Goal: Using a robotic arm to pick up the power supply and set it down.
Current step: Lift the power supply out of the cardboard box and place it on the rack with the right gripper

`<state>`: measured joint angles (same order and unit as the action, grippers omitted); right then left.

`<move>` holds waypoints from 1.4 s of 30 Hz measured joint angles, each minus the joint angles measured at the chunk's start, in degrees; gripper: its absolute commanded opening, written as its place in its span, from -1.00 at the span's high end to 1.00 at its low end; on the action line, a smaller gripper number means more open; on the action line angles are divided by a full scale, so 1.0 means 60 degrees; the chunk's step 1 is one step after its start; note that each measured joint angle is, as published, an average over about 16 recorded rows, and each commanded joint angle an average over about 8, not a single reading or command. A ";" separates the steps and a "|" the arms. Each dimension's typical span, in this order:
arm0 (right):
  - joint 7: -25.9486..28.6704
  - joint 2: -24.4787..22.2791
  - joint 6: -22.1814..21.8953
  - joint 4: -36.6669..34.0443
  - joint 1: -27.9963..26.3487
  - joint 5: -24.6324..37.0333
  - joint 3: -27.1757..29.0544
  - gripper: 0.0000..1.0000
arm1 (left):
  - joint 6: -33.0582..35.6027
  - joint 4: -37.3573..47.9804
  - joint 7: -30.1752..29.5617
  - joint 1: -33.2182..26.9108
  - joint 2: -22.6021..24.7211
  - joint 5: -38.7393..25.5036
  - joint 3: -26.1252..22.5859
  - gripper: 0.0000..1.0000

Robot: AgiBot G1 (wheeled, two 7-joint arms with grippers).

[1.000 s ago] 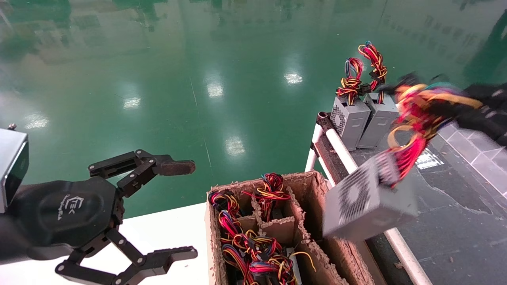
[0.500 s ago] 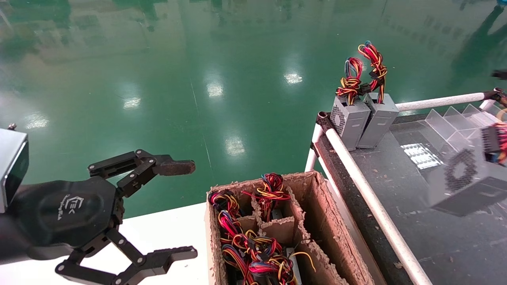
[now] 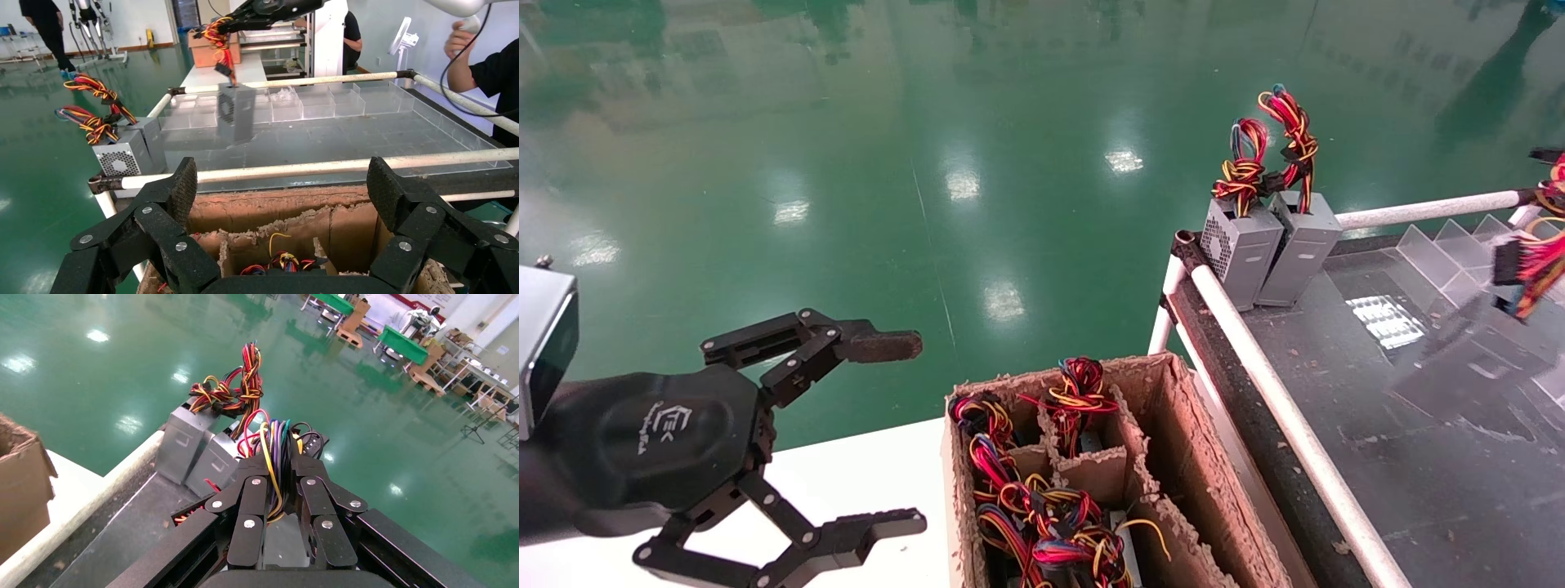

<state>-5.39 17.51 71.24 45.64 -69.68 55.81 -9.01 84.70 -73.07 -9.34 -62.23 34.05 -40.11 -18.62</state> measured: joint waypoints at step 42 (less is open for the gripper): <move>-0.0984 0.2575 -0.1392 -0.3225 -0.3484 0.2952 -0.1611 1.00 | -0.0001 0.0006 0.0006 -0.0004 -0.0002 0.0006 -0.0008 -1.00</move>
<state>-11.29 32.96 62.89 26.28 -90.58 73.53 -18.68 84.70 -73.03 -9.31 -62.25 34.04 -40.08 -18.67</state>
